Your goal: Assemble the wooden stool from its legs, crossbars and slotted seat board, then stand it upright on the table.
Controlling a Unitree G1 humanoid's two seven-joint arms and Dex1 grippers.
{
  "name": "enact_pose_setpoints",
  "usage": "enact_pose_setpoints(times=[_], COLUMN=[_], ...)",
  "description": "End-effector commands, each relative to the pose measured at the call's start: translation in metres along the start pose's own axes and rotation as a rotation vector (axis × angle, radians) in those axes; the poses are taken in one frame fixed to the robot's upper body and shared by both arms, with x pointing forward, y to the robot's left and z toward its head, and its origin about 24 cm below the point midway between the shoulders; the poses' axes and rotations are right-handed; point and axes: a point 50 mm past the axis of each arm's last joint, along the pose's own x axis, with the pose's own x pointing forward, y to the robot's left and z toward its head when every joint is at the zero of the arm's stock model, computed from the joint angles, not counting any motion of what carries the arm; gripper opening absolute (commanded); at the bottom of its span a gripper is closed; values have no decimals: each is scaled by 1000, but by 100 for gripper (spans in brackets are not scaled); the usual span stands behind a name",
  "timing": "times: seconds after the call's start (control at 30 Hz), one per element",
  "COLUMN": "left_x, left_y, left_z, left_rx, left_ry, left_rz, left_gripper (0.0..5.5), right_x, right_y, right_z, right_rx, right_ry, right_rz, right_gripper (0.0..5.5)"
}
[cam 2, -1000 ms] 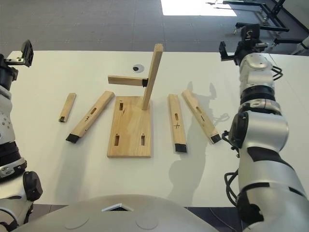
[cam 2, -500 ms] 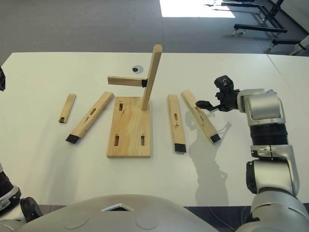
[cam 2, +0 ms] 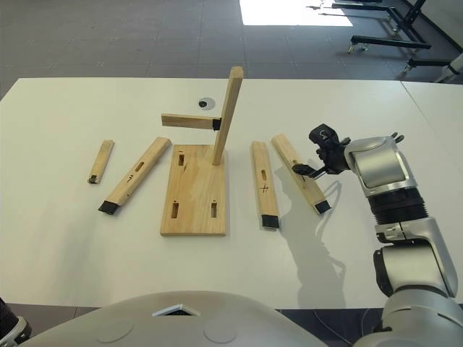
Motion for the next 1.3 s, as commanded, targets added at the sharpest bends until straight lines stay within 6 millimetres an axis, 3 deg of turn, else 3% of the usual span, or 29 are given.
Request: enact_pose_setpoints(times=[0.03,0.3,0.5,0.63,0.9,1.17,1.3], left_x=[-3,-7,0,5,14,20,25], left_y=[1,8,5,-1,-3,-11,-15], left_z=[5,3,4,6,10,13,15], left_rx=[27,41,50,53,70,55,11], left_ry=[2,23,22,9,-5,-19,-26], left_rz=[-2,12,-13,-38,-52,-80,-91], left_gripper=[540,540,540,540,540,540,540], right_x=[6,12,16,17,25,24,16], right_y=[6,24,33,28,31,24,11], right_z=[-12,-21,-30,-36,-37,-29,-13], right_rx=[3,-55,-76,-52,9,61,109], right_ry=[51,63,84,105,107,64,-22], right_rz=[14,39,20,-35,-18,-34,-75], right_gripper=[536,536,427,362,224,214,214])
